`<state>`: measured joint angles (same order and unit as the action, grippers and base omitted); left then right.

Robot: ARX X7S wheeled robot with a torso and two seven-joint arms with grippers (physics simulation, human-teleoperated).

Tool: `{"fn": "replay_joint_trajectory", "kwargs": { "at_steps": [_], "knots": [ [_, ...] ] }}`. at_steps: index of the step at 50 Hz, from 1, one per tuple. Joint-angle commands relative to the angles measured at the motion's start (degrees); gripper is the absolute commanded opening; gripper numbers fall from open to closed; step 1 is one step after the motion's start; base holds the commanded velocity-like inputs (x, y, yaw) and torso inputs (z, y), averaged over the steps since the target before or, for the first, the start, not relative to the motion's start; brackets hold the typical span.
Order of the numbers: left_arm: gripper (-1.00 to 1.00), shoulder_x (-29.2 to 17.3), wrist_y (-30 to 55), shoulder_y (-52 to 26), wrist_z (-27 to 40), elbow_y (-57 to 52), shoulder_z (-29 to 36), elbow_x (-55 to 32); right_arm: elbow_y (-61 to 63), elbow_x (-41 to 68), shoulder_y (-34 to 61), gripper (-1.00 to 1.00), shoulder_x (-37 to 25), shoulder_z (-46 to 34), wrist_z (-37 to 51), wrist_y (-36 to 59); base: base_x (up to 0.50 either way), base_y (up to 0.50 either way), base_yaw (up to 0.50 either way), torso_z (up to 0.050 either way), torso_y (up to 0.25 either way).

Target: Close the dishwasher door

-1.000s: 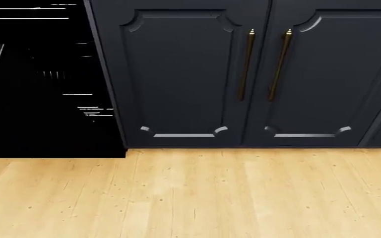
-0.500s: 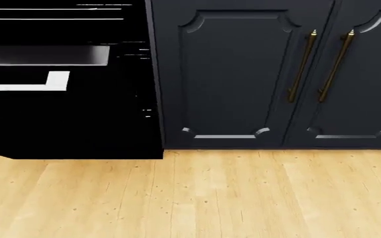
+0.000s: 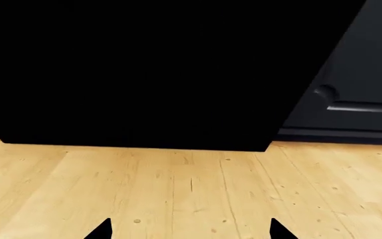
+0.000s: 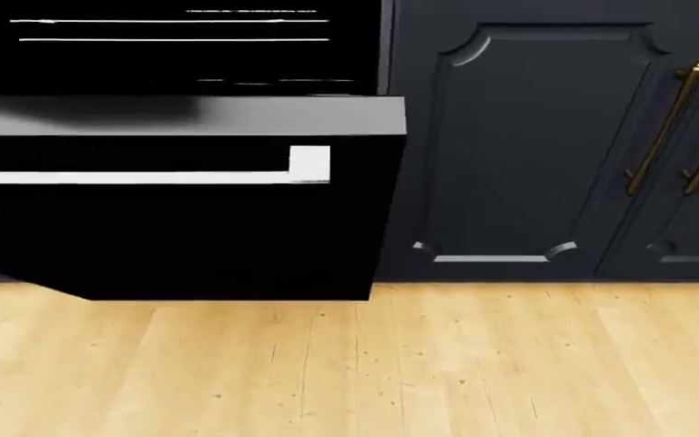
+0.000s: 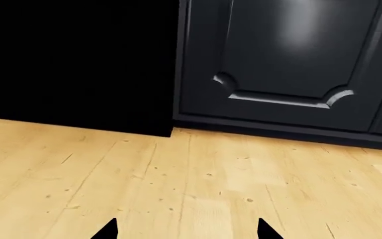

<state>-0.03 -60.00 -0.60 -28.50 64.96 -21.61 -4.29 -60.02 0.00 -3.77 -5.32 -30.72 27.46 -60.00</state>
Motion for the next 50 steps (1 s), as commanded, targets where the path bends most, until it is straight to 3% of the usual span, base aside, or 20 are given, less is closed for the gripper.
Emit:
{"fn": "replay_joint_trajectory", "kwargs": {
  "at_steps": [1, 50],
  "knots": [
    [1.00, 0.0, 0.0, 0.0, 0.1, -0.1, 0.1, 0.0, 0.5, -0.1, 0.0, 1.00, -0.3, -0.8, 0.8, 0.0, 0.08, 0.50, 0.00, 0.000, 0.000],
    [1.00, 0.0, 0.0, 0.0, -0.1, -0.1, 0.1, -0.2, 0.1, 0.3, 0.1, 1.00, -0.2, -0.9, 1.1, 0.0, 0.24, 0.46, 0.00, 0.000, 0.000]
  ]
}}
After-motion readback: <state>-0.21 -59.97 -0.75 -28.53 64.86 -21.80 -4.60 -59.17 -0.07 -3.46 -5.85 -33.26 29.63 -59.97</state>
